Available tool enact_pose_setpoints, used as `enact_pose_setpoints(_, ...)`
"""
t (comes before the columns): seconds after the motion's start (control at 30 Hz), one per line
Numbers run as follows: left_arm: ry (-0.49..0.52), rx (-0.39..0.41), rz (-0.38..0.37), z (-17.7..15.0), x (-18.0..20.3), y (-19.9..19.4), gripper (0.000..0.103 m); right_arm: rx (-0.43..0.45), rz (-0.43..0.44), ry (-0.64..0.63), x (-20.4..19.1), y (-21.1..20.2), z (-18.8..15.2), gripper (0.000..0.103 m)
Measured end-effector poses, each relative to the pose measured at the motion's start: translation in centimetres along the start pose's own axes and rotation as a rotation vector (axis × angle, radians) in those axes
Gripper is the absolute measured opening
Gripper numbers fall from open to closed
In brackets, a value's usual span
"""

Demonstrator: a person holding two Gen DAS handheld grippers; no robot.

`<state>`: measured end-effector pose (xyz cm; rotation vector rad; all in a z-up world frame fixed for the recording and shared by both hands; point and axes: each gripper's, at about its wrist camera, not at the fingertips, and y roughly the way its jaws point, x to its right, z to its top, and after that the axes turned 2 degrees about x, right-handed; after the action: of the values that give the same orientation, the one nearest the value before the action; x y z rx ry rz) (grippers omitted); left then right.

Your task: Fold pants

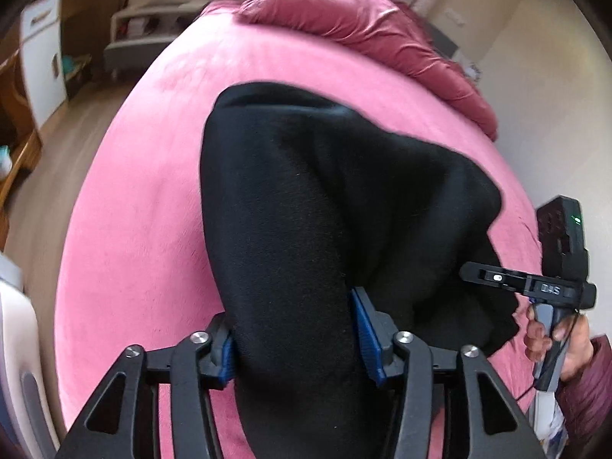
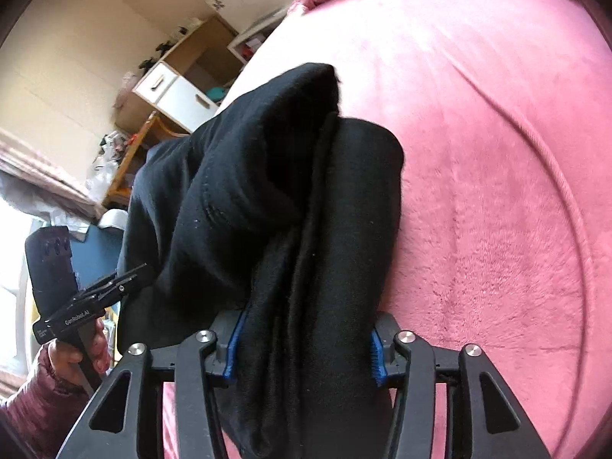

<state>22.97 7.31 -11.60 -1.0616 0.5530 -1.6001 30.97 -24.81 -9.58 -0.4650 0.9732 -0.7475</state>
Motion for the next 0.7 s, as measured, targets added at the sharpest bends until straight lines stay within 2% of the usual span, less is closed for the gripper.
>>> enact_pose_setpoints(0.07,-0.045,-0.008,-0.011,-0.2,-0.9,0.5,0.062,-0.003,0.010,-0.028,0.1,0.0,-0.3,0.056)
enact_pose_setpoints(0.17,-0.057,-0.015,0.001,-0.3,-1.5,1.0,0.071,-0.002,-0.015,-0.038,0.2,0.3,-0.5,0.060)
enact_pose_setpoints(0.27,-0.085,-0.022,0.002,-0.6,-2.0,0.9,0.074,0.003,-0.045,-0.050,-0.6,1.3,-0.3,0.066)
enact_pose_setpoints(0.37,-0.138,-0.028,0.006,-0.8,-2.4,0.1,0.076,0.019,-0.018,0.013,0.5,1.0,-0.5,0.068)
enact_pose_setpoints(0.43,-0.131,0.004,0.034,-0.7,-2.1,-1.1,0.076,0.029,-0.039,0.008,0.3,0.3,-0.9,0.072)
enact_pose_setpoints(0.5,-0.092,0.044,0.090,-0.9,-1.3,-2.5,0.076,0.033,-0.080,0.018,0.2,-0.3,-1.2,0.079)
enact_pose_setpoints(0.57,-0.077,0.087,0.120,-1.4,-0.8,-4.0,0.076,0.054,-0.126,0.008,-0.6,-1.5,-1.4,0.080)
enact_pose_setpoints(0.7,-0.060,0.163,0.186,-3.0,0.6,-7.1,0.075,0.141,-0.270,-0.076,-3.5,-4.6,-2.4,0.080)
